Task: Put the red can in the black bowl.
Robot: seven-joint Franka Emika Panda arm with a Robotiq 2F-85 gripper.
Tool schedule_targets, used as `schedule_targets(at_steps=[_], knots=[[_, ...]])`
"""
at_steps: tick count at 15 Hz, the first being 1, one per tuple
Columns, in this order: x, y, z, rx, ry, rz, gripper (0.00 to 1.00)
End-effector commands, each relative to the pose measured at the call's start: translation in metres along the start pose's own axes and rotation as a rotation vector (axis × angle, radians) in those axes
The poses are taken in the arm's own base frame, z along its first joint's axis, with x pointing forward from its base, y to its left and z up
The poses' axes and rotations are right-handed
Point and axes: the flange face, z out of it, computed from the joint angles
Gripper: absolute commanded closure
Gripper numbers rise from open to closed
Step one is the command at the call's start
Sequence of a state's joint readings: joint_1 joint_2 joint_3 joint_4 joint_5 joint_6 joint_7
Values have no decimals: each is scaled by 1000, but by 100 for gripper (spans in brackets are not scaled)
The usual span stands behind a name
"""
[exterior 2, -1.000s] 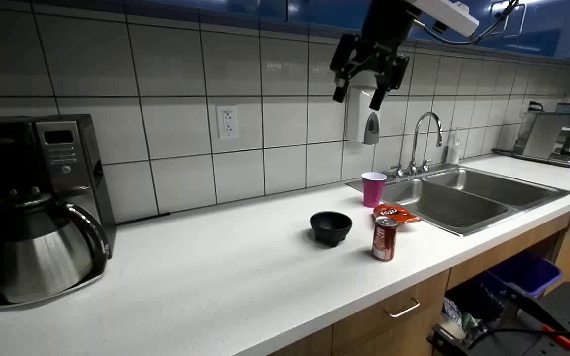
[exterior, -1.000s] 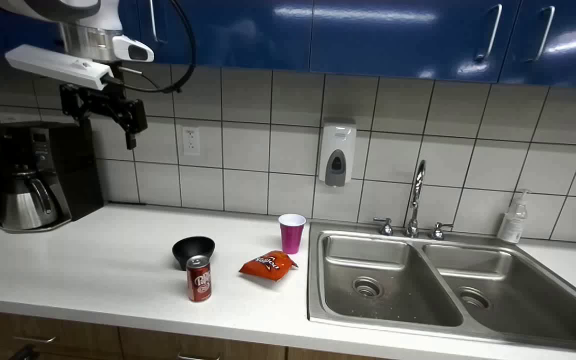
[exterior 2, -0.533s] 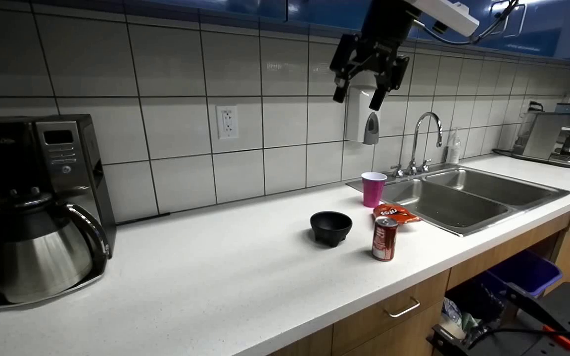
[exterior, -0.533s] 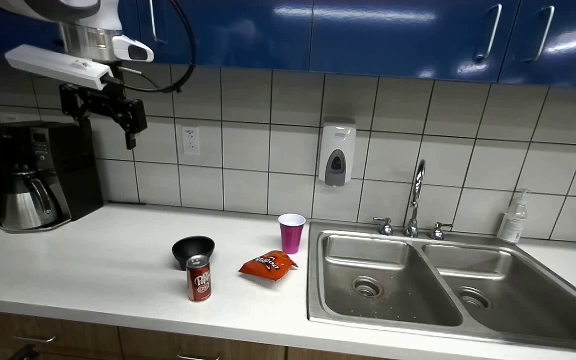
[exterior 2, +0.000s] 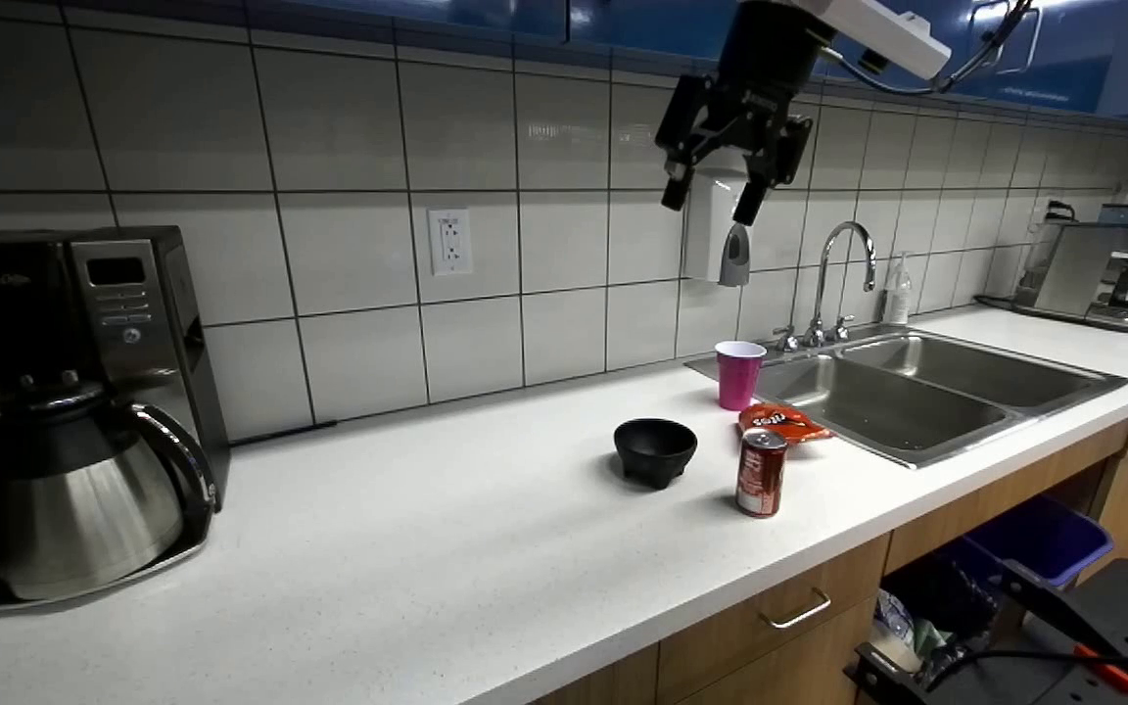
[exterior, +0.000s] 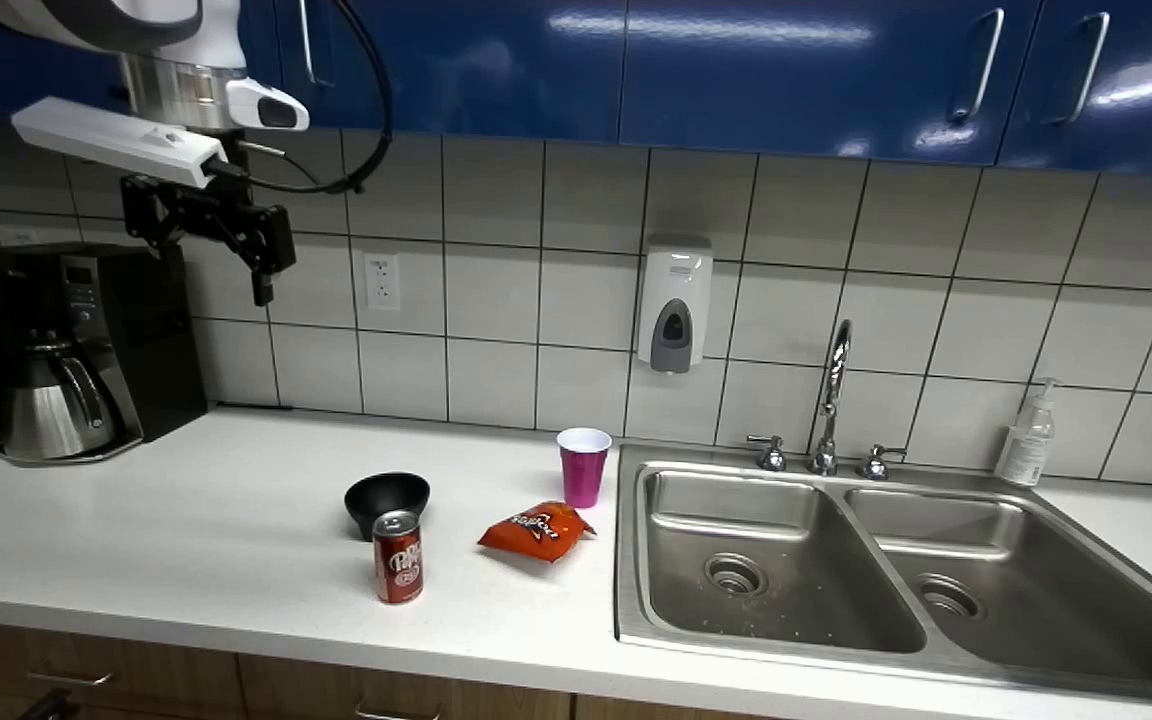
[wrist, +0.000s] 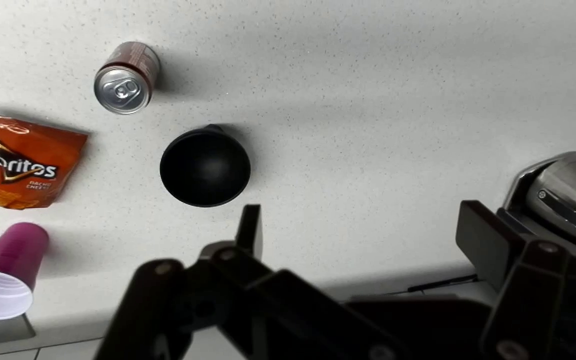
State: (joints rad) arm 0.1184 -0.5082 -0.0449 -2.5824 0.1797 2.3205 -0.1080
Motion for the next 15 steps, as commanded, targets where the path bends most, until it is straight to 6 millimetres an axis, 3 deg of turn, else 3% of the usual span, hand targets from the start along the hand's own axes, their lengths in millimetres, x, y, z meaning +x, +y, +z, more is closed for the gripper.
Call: schedule_targets(at_steps=[1,15], knots=[[-10,16,5,-9,26,-6,0],[-28,81,21,-33,58,16,0]])
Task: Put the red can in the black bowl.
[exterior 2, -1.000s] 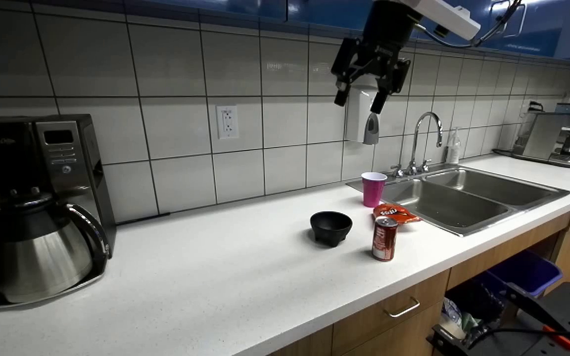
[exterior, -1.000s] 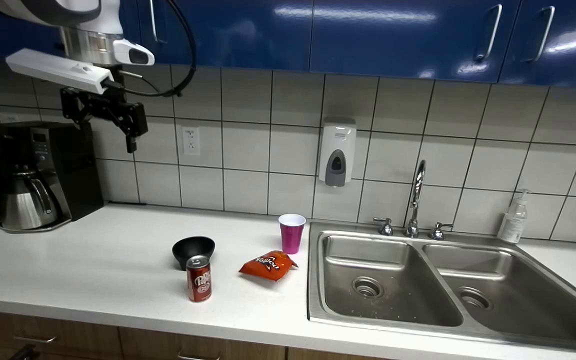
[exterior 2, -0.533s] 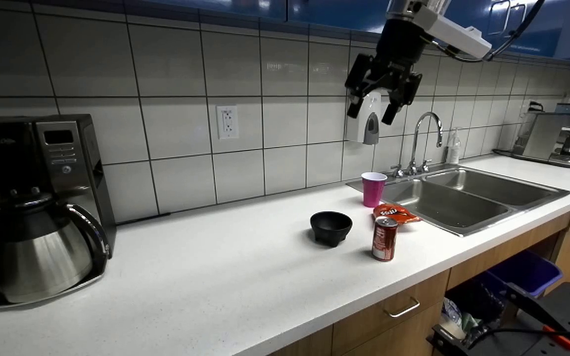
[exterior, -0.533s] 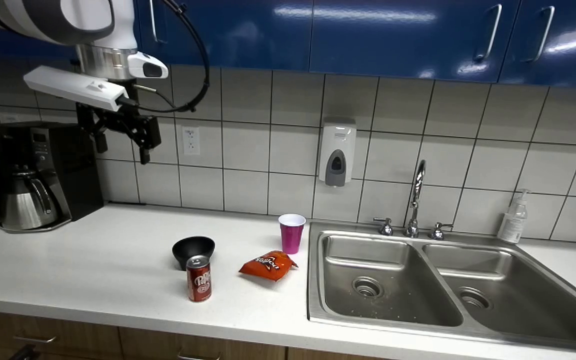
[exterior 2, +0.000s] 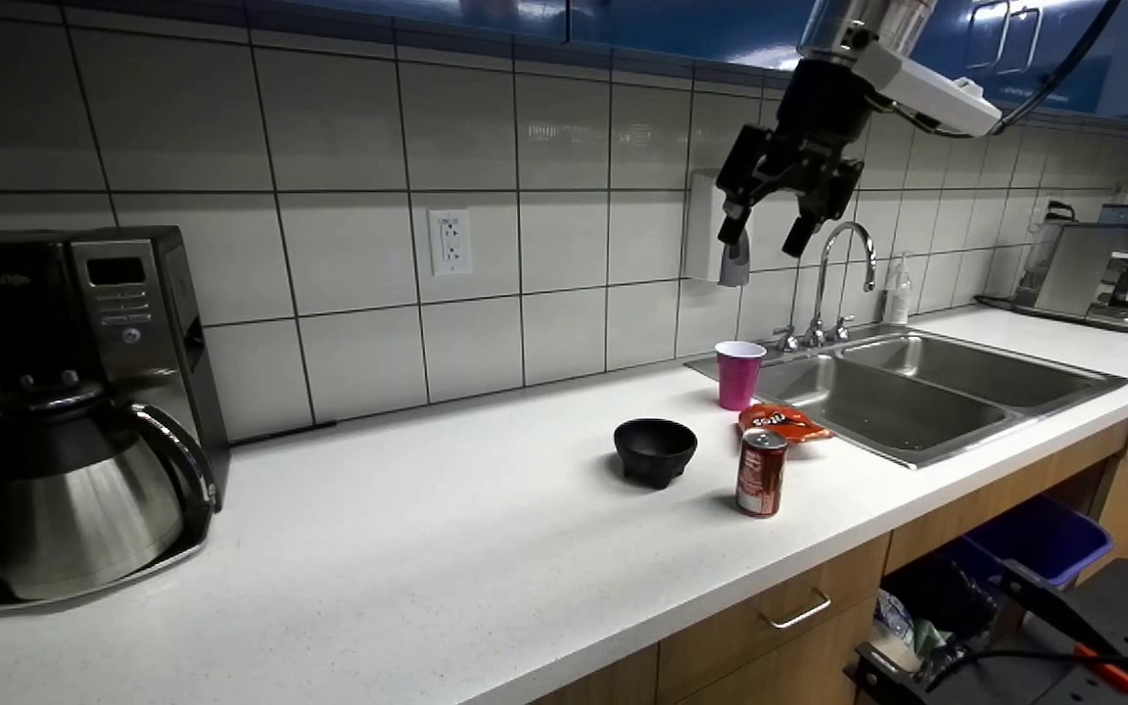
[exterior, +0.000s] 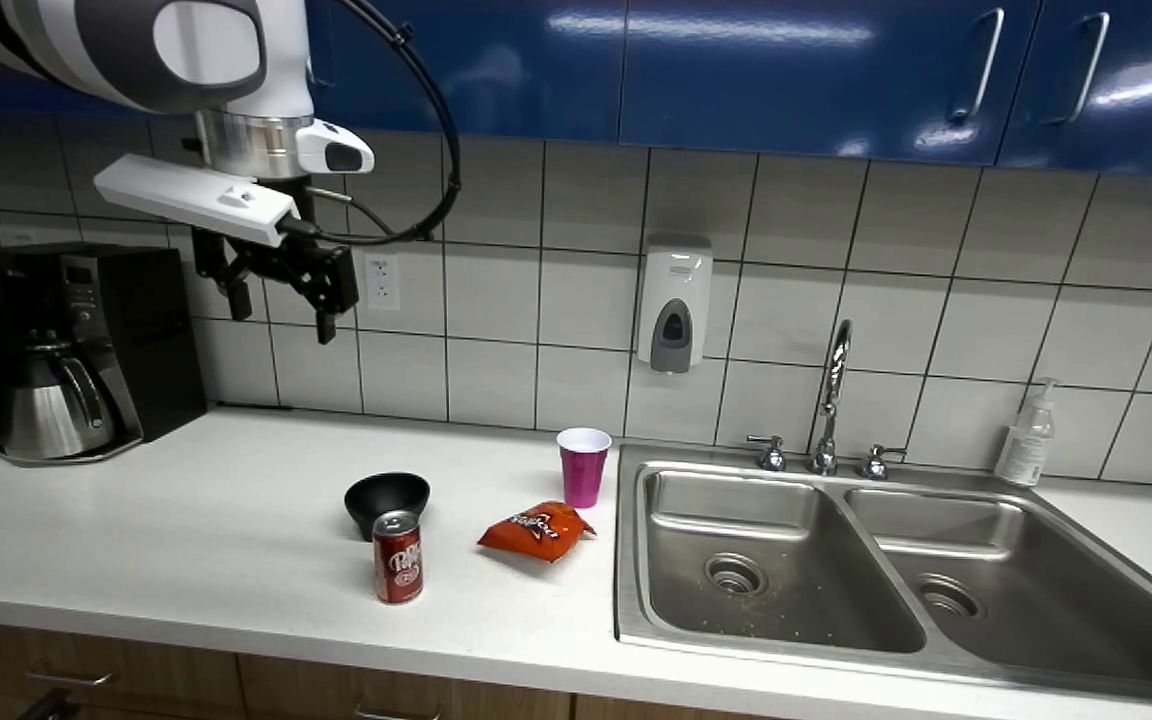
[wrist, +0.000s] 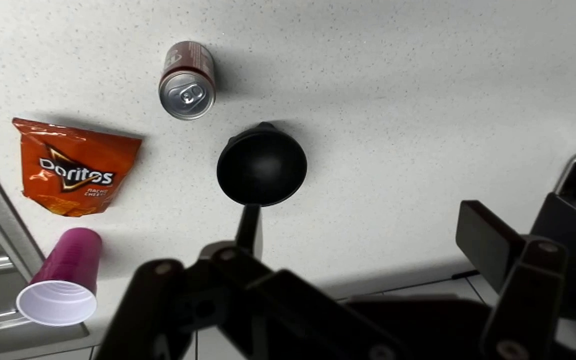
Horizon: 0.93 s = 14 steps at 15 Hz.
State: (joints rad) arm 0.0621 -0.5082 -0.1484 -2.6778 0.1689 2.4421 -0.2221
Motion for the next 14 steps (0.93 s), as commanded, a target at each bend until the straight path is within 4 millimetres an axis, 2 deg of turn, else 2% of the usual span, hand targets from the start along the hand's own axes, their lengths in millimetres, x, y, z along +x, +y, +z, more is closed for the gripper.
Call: schedule_targets(at_steps=[1,8,14], knots=[[-7,16,3,-19,13,-27,0],[-20,36,17,-40,38,-38,0],[-28,52,38,-56,55,-28,0]])
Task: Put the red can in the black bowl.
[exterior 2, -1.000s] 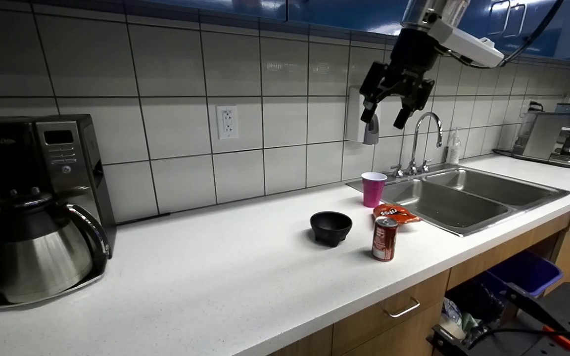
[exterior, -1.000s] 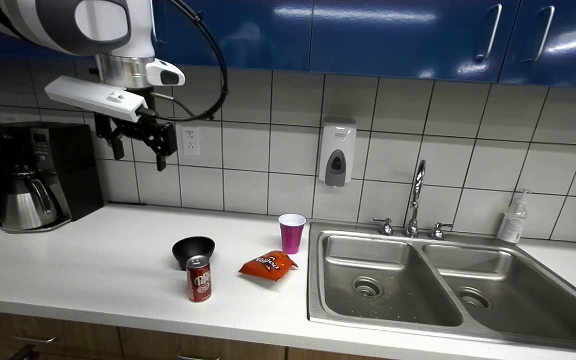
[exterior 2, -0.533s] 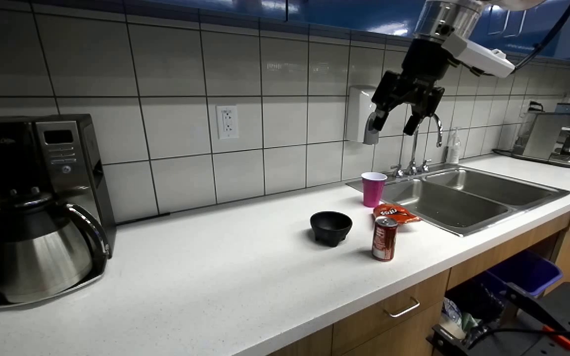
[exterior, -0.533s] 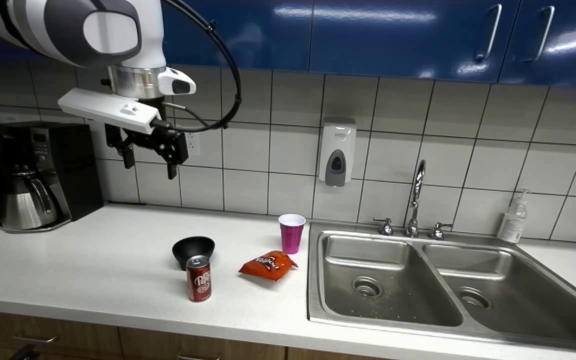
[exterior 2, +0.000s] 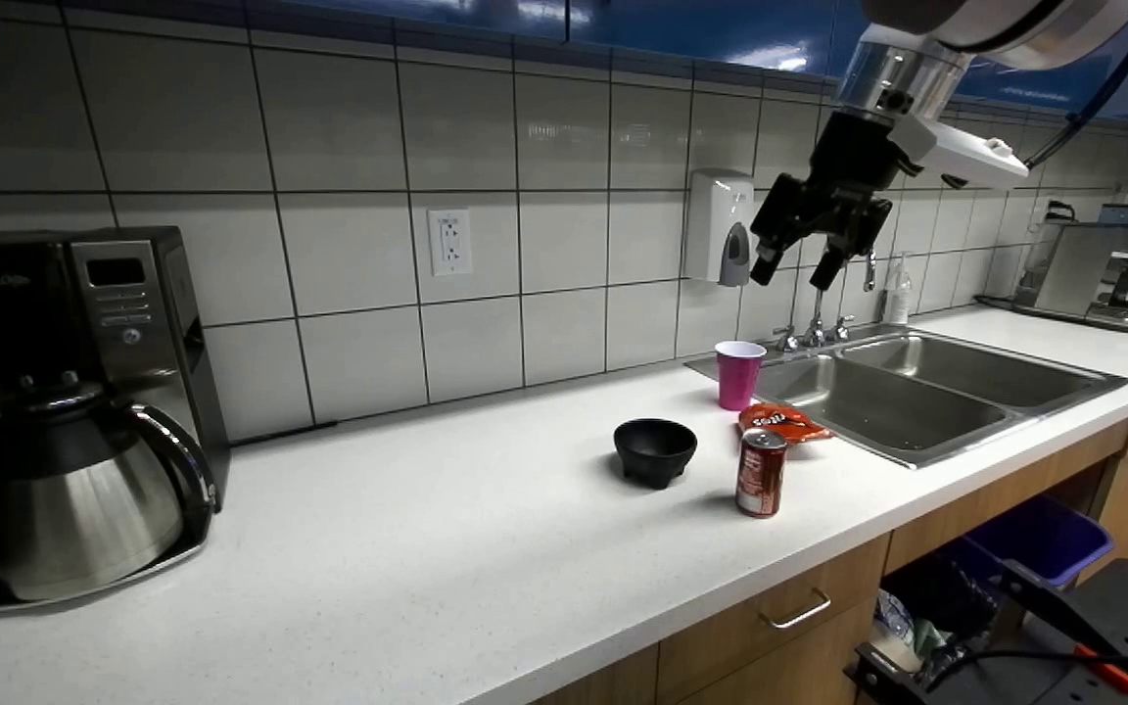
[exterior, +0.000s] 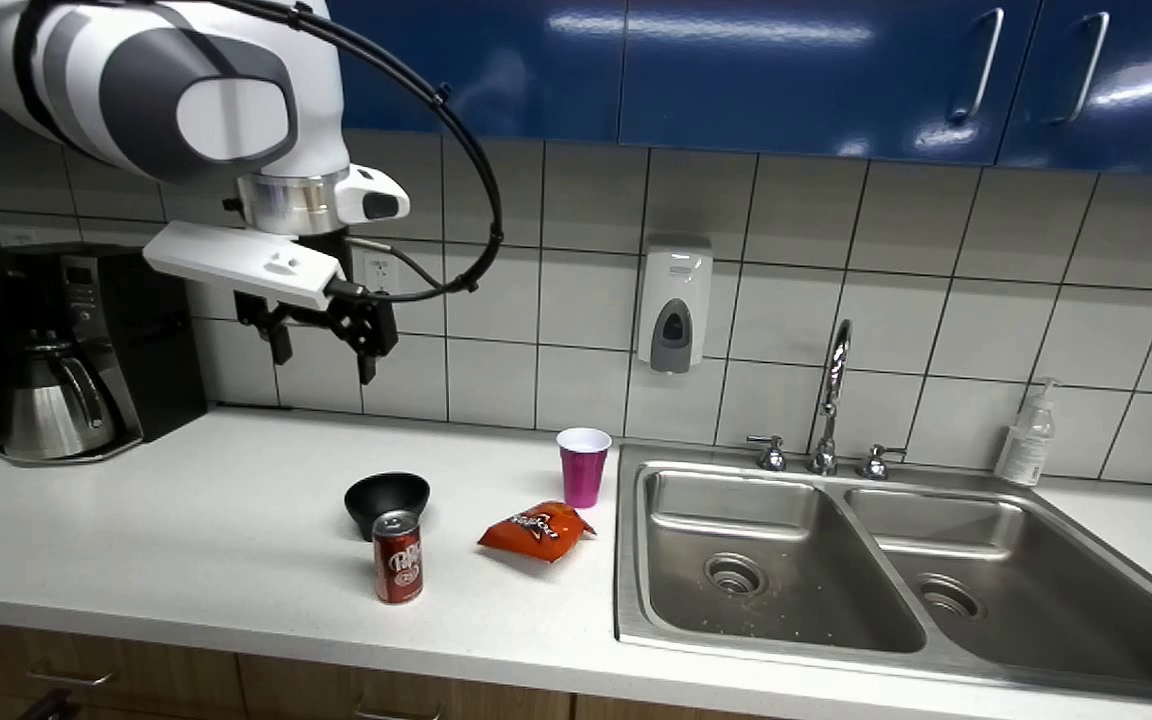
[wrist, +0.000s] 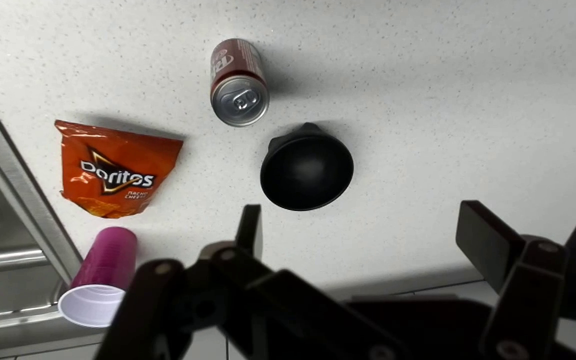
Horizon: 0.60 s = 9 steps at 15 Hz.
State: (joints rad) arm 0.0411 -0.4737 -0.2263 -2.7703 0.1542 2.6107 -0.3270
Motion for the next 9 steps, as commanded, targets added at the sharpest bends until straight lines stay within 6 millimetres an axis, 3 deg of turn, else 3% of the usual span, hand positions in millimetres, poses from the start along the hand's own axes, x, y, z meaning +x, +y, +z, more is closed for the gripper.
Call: schedule_targets(at_steps=[1,9], knots=[[-1,13,13,-24,7,-17,0],[-5,27,45,-43,-36,26,0]])
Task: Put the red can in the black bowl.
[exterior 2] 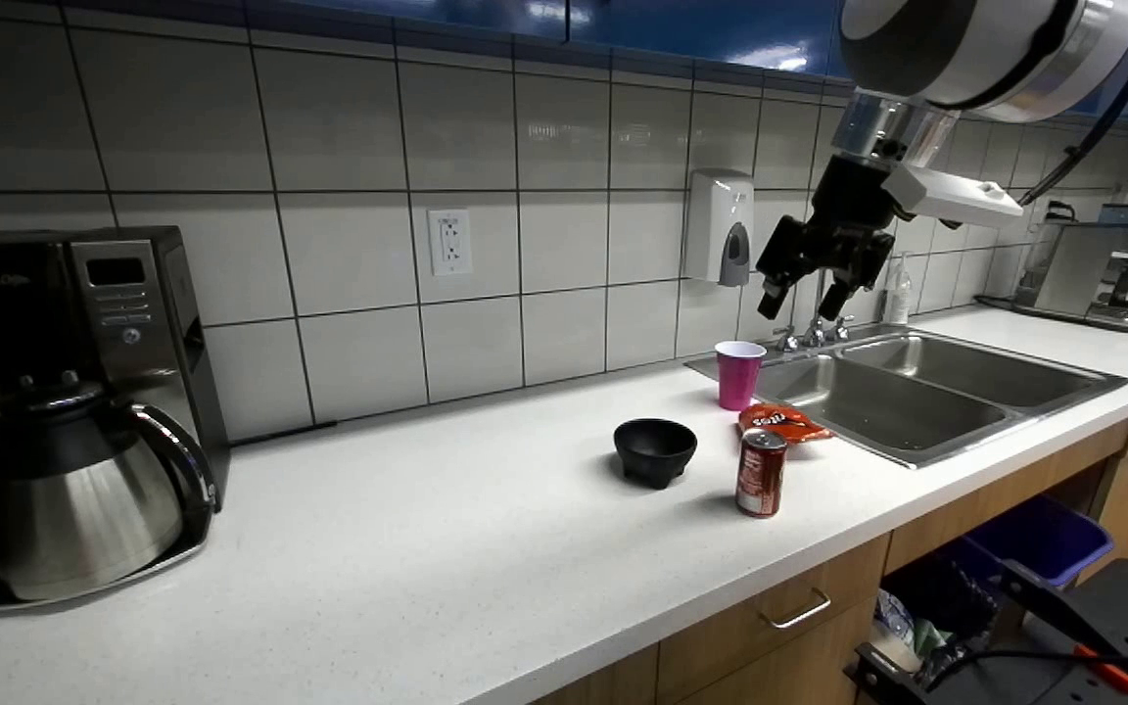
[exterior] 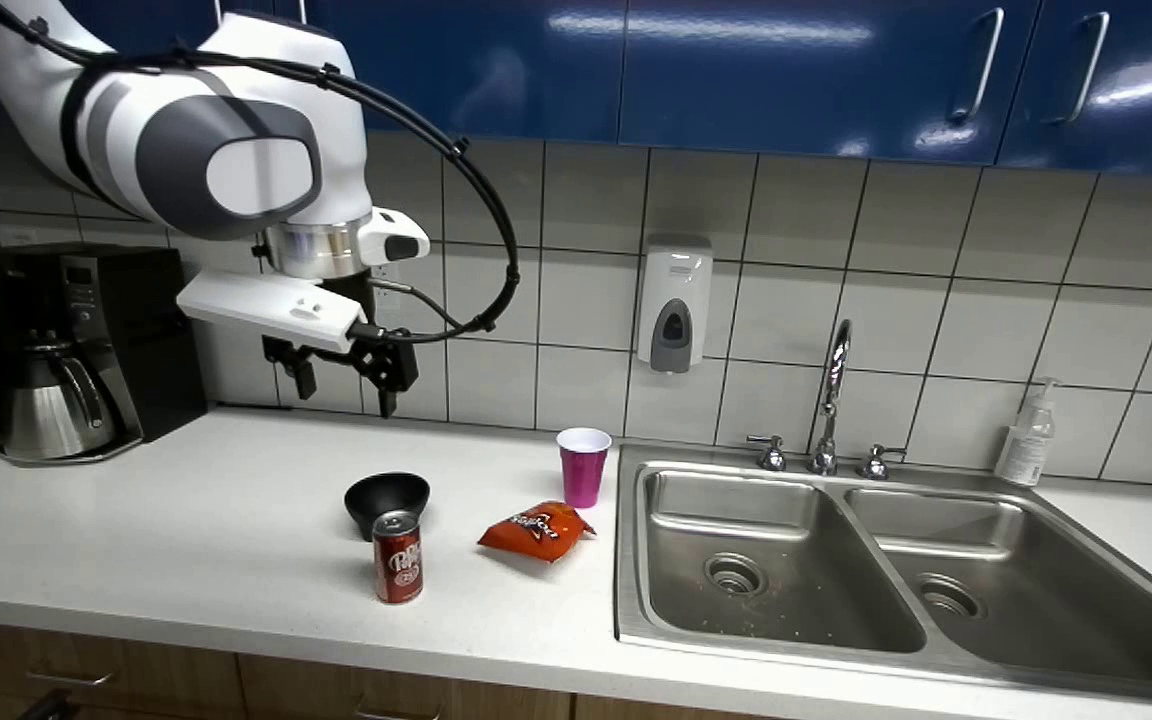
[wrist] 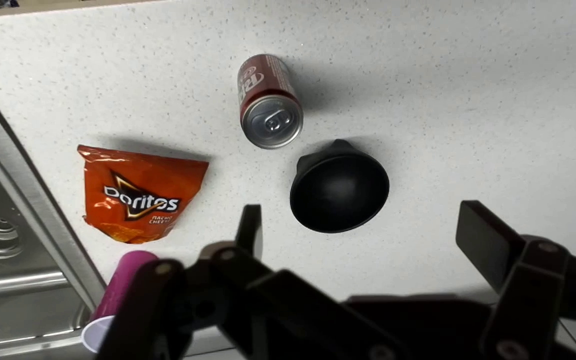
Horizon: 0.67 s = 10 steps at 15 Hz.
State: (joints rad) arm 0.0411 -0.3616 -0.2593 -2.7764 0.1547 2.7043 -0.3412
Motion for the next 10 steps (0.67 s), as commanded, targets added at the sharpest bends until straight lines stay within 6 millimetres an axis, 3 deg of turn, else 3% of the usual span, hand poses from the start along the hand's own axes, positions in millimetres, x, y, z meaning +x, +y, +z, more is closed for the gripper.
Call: schedule_targets(at_steps=[1,10], knots=[[3,8,15,-14,-19,0,0],[13,20,56,-61,-62,33,0]])
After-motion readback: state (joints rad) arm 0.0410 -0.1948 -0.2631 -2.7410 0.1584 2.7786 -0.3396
